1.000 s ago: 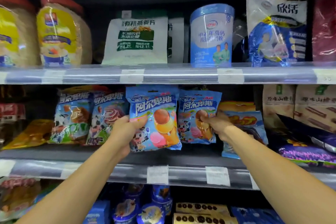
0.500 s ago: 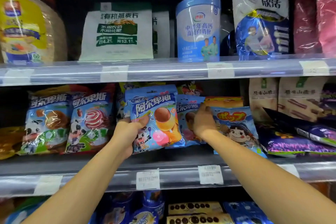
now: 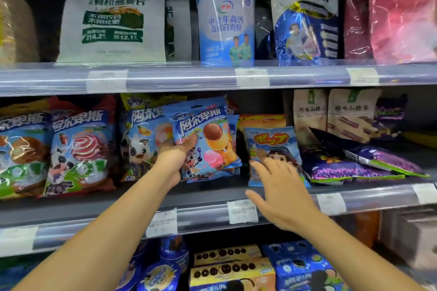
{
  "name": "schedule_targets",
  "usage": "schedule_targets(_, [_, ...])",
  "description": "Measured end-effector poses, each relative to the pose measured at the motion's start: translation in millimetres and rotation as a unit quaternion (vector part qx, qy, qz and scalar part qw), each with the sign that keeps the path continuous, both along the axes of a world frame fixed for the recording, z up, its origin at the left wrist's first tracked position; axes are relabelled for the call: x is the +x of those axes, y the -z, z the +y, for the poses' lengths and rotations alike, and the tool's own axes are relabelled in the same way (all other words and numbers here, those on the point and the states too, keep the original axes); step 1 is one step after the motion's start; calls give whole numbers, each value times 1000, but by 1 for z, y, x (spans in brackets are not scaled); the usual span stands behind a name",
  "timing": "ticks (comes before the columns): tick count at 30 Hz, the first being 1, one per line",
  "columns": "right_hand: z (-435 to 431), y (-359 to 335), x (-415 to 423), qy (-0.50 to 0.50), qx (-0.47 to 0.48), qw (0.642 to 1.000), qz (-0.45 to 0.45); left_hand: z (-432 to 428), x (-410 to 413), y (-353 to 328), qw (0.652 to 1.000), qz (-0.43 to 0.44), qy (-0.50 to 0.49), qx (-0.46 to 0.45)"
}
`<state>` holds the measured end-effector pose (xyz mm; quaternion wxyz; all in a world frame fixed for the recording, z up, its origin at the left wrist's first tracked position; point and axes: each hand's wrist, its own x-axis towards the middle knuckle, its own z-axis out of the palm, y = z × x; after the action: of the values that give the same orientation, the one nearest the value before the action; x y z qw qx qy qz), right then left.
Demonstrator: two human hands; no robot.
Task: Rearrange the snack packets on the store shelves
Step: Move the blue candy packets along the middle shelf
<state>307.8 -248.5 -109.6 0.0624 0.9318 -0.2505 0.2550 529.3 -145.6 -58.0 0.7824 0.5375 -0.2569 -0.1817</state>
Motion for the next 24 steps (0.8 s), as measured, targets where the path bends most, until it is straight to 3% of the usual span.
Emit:
schedule_targets(8, [-3, 57, -10, 0, -2, 1000, -17, -31, -15, 17, 999, -22, 5, 36])
schedule_targets(13, [-6, 63, -8, -6, -21, 998, -53, -39, -15, 19, 992, -88, -20, 82])
schedule_targets(24, [-9, 66, -7, -19, -16, 997, -74, -31, -19, 26, 973, -135, -98, 157])
